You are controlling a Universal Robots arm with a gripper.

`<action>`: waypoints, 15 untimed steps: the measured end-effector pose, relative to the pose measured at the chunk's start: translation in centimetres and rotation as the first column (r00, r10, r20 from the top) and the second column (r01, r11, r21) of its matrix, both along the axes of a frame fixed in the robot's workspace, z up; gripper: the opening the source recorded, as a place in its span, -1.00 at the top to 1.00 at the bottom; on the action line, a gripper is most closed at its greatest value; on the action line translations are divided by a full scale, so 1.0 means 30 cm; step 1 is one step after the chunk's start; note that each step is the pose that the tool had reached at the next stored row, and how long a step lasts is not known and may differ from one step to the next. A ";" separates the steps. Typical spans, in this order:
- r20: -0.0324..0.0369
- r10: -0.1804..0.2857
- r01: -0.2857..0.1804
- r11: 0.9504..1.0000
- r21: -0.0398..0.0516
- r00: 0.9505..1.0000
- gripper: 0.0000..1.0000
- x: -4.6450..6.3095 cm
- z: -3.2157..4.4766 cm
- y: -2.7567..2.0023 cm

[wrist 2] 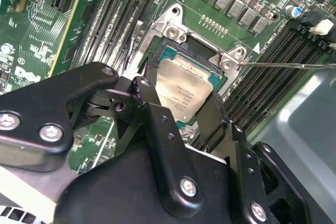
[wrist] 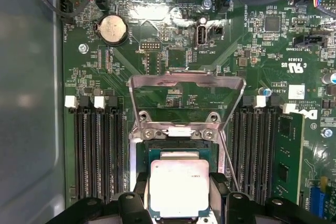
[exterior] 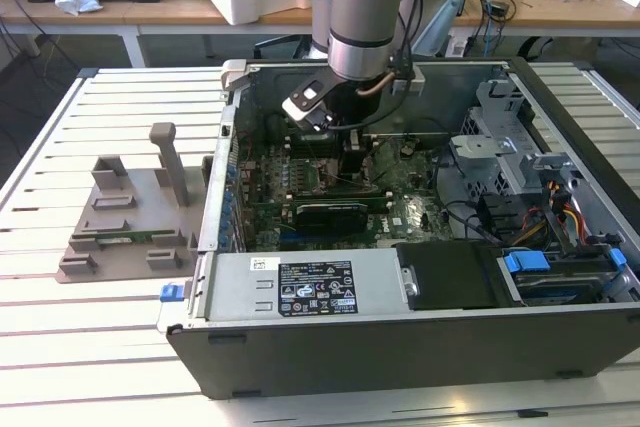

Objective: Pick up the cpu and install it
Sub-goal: 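Place the cpu into insertion slot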

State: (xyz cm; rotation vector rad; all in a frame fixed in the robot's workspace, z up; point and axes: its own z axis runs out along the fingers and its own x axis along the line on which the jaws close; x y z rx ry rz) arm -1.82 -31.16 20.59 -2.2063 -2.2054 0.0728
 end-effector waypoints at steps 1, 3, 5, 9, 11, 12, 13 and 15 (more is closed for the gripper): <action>0.000 0.000 0.000 1.000 0.000 1.000 -0.08 0.001 -0.003 0.000; 0.000 0.000 0.000 1.000 0.000 1.000 -0.08 0.001 -0.008 0.000; 0.000 0.000 0.000 1.000 0.000 1.000 -0.08 0.001 -0.012 0.000; 0.000 0.000 0.000 1.000 0.000 1.000 -0.08 0.003 -0.014 0.000; 0.000 0.000 0.000 1.000 0.000 1.000 -0.08 0.004 -0.015 0.000; 0.000 0.000 0.000 1.000 0.000 1.000 -0.08 0.004 -0.016 0.000; 0.000 0.000 0.000 1.000 0.000 1.000 -0.08 0.004 -0.016 0.000; 0.000 0.000 0.000 1.000 0.000 1.000 -0.08 0.004 -0.016 0.000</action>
